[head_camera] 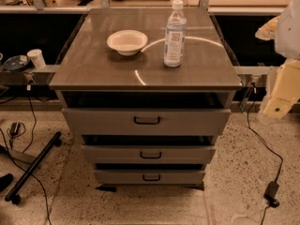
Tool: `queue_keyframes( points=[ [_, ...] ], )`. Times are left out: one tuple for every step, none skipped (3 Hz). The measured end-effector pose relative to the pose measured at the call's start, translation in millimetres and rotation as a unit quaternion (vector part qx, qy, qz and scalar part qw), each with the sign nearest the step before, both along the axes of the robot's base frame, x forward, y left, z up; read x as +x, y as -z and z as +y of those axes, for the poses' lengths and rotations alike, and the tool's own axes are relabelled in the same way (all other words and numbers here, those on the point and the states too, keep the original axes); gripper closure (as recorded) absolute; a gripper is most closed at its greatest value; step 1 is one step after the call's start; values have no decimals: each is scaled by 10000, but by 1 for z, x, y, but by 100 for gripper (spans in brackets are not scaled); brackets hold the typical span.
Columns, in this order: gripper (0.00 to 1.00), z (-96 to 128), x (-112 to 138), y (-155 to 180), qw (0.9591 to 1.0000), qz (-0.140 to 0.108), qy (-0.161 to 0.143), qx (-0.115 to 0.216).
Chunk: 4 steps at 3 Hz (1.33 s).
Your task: Open bottom drawer
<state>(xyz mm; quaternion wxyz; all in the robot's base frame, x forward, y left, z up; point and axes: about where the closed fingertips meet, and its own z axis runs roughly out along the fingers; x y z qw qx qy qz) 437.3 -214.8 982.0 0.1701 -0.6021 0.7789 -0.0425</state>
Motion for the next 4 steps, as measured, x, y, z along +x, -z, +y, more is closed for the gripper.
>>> queue_keyframes(
  points=[
    [0,-4,-3,10,9999,-33,92,51],
    [0,-12,-9,34,9996,41,197,178],
    [0,-16,-15,64,9990,122,264,353],
    [0,-19,-20,96,9982,231,305,469]
  ],
)
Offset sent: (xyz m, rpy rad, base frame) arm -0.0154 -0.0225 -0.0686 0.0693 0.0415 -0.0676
